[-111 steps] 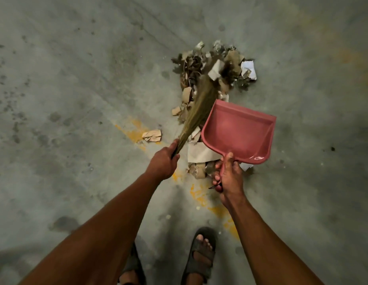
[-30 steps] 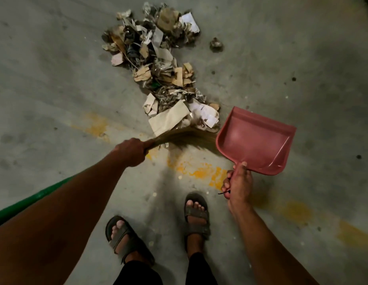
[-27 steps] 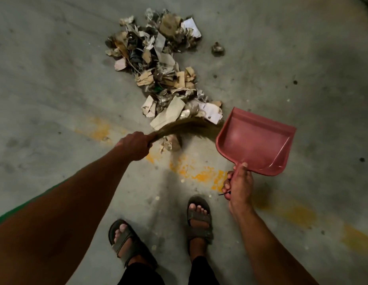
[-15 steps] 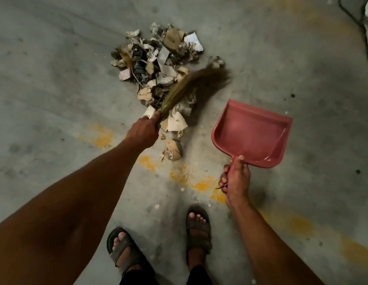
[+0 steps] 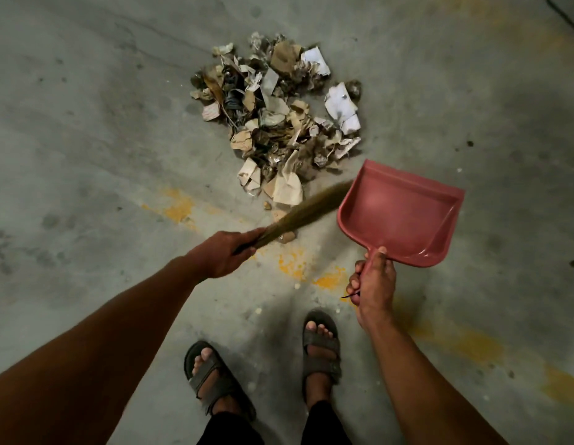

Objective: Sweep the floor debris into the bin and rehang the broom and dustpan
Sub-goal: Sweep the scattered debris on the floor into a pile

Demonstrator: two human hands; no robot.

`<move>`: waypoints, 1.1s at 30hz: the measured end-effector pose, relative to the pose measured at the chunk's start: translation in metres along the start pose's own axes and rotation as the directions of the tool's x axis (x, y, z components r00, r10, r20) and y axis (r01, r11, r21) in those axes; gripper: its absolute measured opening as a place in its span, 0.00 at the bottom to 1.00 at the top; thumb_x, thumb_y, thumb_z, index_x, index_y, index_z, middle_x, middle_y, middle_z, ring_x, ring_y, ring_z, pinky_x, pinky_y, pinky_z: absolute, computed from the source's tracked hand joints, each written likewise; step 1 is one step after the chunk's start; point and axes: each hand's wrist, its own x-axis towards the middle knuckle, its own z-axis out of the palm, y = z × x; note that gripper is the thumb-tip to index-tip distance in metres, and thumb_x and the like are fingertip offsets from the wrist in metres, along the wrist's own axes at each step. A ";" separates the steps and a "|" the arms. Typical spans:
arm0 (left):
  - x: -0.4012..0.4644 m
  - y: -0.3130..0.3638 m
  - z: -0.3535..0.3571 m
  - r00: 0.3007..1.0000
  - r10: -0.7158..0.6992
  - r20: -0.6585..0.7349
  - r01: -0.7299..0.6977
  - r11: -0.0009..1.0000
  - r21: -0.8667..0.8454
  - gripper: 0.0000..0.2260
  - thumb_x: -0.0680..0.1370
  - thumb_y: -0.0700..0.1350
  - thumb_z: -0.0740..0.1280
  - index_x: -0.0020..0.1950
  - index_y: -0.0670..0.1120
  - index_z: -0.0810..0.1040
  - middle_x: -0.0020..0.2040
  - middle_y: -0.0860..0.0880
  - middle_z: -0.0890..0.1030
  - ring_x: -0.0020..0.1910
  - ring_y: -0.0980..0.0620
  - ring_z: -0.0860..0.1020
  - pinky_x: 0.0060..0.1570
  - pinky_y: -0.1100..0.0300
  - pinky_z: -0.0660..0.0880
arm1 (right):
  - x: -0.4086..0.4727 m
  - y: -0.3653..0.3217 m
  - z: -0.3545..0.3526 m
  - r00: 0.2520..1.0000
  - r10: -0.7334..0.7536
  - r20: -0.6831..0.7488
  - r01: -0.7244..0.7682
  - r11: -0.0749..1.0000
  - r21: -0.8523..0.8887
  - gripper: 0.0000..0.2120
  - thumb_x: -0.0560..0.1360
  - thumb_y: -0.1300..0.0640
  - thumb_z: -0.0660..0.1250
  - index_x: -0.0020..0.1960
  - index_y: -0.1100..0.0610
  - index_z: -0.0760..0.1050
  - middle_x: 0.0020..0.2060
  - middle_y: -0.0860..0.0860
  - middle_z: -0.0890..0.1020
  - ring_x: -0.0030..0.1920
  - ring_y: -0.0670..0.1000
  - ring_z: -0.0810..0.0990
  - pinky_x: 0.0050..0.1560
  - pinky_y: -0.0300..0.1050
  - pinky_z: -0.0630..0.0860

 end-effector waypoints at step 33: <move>0.068 -0.030 -0.094 0.861 -0.398 -0.316 0.465 0.868 0.173 0.26 0.86 0.55 0.57 0.84 0.56 0.58 0.54 0.35 0.79 0.52 0.33 0.79 0.47 0.48 0.75 | -0.022 0.021 0.035 1.000 0.024 -0.011 -0.024 1.000 0.015 0.16 0.88 0.44 0.54 0.51 0.55 0.70 0.30 0.50 0.73 0.20 0.48 0.66 0.21 0.35 0.62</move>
